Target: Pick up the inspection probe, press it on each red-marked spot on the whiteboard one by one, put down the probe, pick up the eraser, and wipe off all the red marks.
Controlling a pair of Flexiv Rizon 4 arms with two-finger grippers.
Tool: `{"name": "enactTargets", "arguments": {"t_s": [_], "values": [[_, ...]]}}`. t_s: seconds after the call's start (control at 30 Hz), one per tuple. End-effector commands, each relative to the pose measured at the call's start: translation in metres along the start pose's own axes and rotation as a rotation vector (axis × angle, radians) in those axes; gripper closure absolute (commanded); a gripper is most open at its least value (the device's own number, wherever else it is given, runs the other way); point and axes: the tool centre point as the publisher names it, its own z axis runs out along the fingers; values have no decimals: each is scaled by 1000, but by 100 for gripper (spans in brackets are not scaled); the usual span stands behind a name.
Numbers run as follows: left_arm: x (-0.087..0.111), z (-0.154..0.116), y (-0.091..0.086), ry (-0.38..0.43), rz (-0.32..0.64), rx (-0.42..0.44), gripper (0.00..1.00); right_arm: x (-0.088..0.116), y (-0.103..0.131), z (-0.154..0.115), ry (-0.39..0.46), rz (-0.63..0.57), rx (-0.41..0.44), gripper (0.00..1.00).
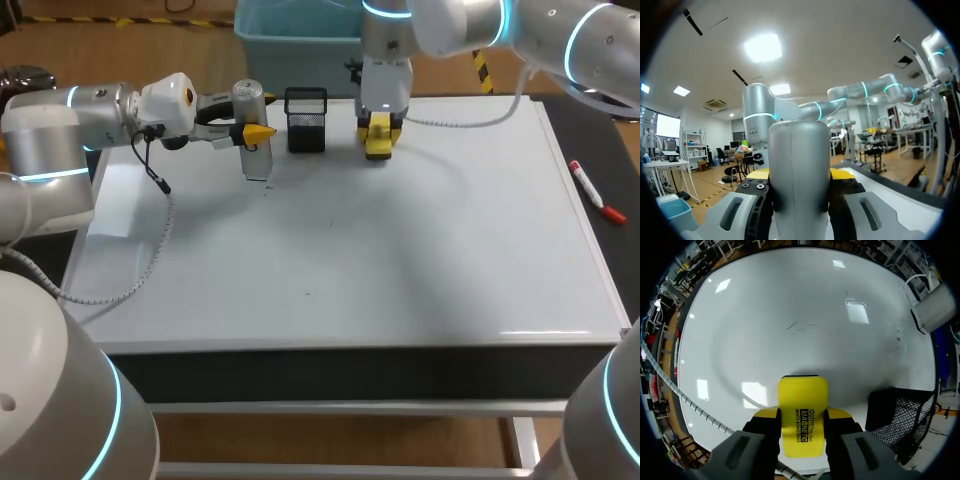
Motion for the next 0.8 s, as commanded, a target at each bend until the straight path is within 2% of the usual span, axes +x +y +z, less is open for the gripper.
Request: {"name": "enactTargets", "arguments": {"t_s": [0.03,0.73,0.77,0.8], "values": [[-1,0,-1,3,-1,-1,100,2,-2,2,-8,-3,1,100],[-1,0,-1,3,-1,-1,100,10,1,9,-34,-5,24,100],[-1,0,-1,3,-1,-1,100,12,1,6,-32,4,33,69],[-1,0,-1,3,-1,-1,100,12,2,3,-40,9,37,16]]}}
